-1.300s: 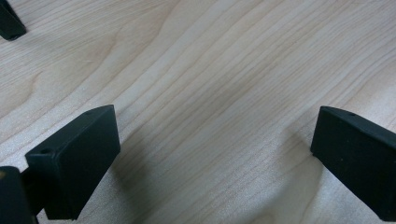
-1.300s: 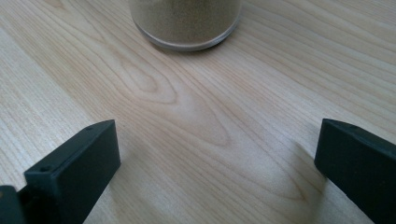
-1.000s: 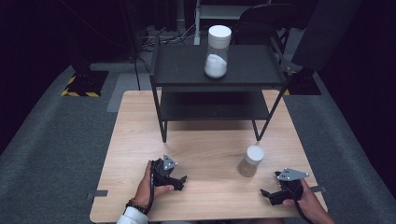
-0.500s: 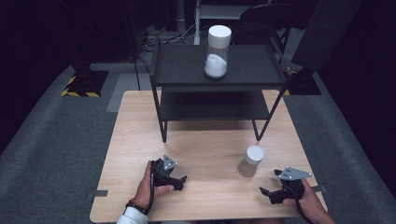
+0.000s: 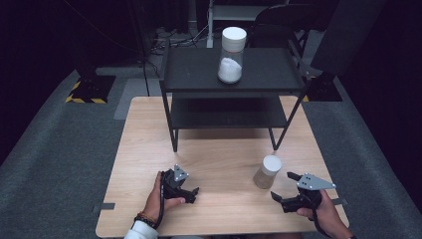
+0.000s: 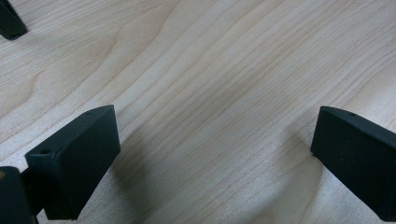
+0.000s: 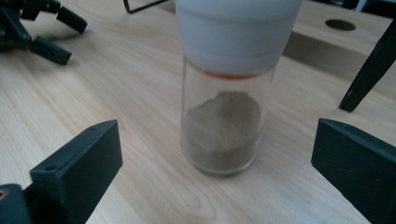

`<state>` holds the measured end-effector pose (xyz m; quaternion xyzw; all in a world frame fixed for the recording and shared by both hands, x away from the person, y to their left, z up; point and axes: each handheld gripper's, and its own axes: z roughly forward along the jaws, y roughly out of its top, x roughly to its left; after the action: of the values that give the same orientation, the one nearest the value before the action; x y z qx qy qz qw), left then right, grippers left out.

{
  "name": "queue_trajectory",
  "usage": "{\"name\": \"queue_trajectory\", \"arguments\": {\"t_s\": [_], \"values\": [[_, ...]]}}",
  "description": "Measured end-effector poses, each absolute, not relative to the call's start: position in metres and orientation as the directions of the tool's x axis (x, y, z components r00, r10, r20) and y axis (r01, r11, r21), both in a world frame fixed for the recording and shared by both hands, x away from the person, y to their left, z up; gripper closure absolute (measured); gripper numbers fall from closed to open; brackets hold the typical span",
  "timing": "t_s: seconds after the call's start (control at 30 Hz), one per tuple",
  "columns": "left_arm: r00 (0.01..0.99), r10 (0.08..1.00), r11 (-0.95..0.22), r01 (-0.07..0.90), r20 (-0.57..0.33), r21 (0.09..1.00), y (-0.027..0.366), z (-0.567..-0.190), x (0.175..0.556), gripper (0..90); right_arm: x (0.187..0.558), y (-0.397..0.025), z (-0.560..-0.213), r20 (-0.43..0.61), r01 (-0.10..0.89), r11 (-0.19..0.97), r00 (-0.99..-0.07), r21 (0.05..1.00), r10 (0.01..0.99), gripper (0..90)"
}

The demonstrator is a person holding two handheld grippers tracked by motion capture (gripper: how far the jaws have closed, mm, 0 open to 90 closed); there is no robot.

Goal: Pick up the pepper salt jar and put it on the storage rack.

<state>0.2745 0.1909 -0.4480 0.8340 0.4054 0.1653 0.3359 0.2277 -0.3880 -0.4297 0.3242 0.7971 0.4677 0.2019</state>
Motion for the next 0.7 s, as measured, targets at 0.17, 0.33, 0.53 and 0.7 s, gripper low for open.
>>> {"name": "queue_trajectory", "arguments": {"t_s": [0.17,0.33,0.53,0.7], "values": [[0.617,0.787,-0.446,0.565,0.004,0.694,0.191,-0.448,0.274,0.8,0.229,-0.385,-0.432,-0.010,0.311,0.318,-0.700,0.896,0.714,1.4],[0.617,0.787,-0.446,0.565,0.004,0.694,0.191,-0.448,0.274,0.8,0.234,-0.382,-0.437,0.012,0.305,0.280,-0.696,0.910,0.718,1.4],[0.617,0.787,-0.446,0.565,0.004,0.694,0.191,-0.448,0.274,0.8,0.242,-0.382,-0.443,0.046,0.313,0.247,-0.698,0.917,0.714,1.6],[0.617,0.787,-0.446,0.565,0.004,0.694,0.191,-0.448,0.274,0.8,0.247,-0.379,-0.448,0.053,0.305,0.229,-0.698,0.924,0.715,1.8]]}}
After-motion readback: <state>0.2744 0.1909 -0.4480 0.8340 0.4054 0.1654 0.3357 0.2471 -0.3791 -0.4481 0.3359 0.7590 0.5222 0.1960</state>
